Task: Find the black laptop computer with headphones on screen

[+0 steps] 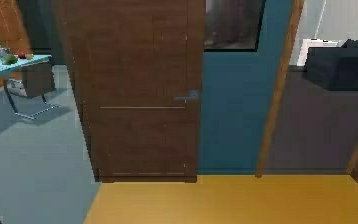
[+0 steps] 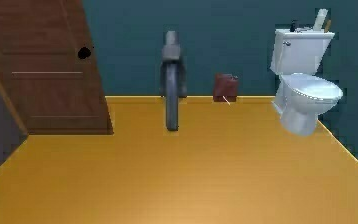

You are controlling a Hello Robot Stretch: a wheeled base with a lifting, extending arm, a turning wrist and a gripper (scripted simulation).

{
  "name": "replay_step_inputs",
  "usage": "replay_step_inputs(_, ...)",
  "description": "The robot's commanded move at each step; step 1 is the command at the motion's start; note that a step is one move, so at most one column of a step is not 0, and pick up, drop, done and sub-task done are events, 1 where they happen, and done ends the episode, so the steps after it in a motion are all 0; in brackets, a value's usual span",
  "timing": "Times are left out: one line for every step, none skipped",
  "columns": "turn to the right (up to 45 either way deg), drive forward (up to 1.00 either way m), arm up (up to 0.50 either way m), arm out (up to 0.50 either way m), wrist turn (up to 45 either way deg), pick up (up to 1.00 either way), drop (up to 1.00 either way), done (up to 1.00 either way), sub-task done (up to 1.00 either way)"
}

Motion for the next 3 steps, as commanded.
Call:
replay_step_inputs(45.0, 0.00, 0.00, 0.00, 0.0, 0.00, 0.00, 0.00, 0.00)
replay_step_inputs(30.0, 0.00, 0.00, 0.00, 0.0, 0.00, 0.00, 0.00, 0.00)
replay_step_inputs(0.0, 0.10, 0.00, 0.00, 0.0, 0.00, 0.00, 0.00, 0.00)
